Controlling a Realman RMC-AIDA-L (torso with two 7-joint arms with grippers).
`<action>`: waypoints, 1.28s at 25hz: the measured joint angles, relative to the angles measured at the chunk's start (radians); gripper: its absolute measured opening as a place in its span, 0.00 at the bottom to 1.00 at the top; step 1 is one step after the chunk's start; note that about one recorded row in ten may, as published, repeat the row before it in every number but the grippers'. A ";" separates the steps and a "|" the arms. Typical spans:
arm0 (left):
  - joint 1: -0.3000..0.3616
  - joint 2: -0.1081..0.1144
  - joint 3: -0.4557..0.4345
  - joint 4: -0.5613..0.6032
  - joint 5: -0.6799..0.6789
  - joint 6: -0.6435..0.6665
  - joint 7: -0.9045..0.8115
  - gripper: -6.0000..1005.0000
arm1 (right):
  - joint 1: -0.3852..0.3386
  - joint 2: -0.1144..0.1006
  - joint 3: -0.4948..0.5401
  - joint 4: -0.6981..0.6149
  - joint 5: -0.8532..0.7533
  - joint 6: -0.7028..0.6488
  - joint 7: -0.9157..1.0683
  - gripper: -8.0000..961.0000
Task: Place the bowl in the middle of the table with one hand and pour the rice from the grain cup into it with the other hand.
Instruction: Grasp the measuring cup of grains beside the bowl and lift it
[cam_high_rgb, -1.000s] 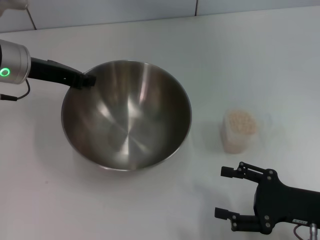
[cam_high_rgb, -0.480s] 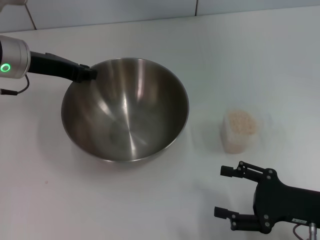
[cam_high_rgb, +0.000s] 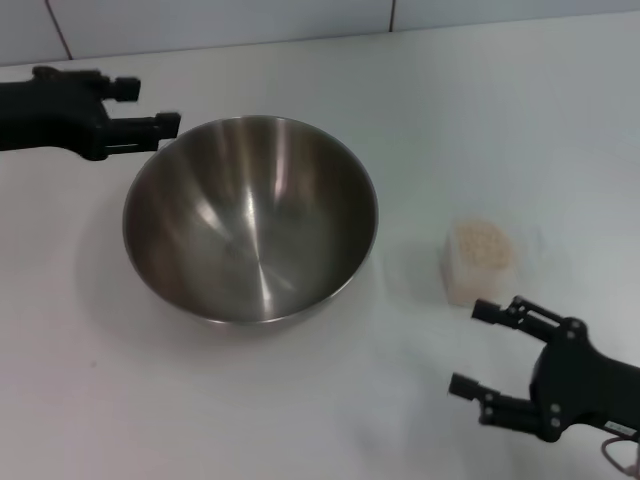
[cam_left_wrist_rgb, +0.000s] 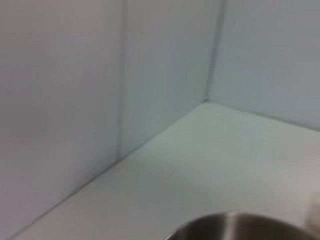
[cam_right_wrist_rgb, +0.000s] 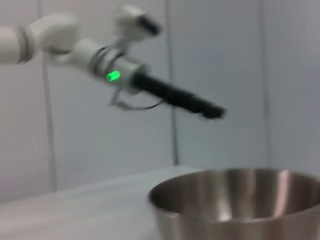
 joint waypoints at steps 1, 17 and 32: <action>0.056 0.003 0.006 0.033 -0.073 0.029 0.060 0.52 | -0.010 0.004 0.024 0.002 0.000 -0.010 -0.017 0.81; 0.226 0.005 -0.028 0.050 -0.038 0.173 0.221 0.81 | -0.060 0.033 0.581 0.263 -0.002 0.130 -0.370 0.79; 0.176 0.004 -0.027 0.026 -0.002 0.172 0.199 0.81 | 0.041 0.032 0.587 0.297 -0.006 0.309 -0.341 0.78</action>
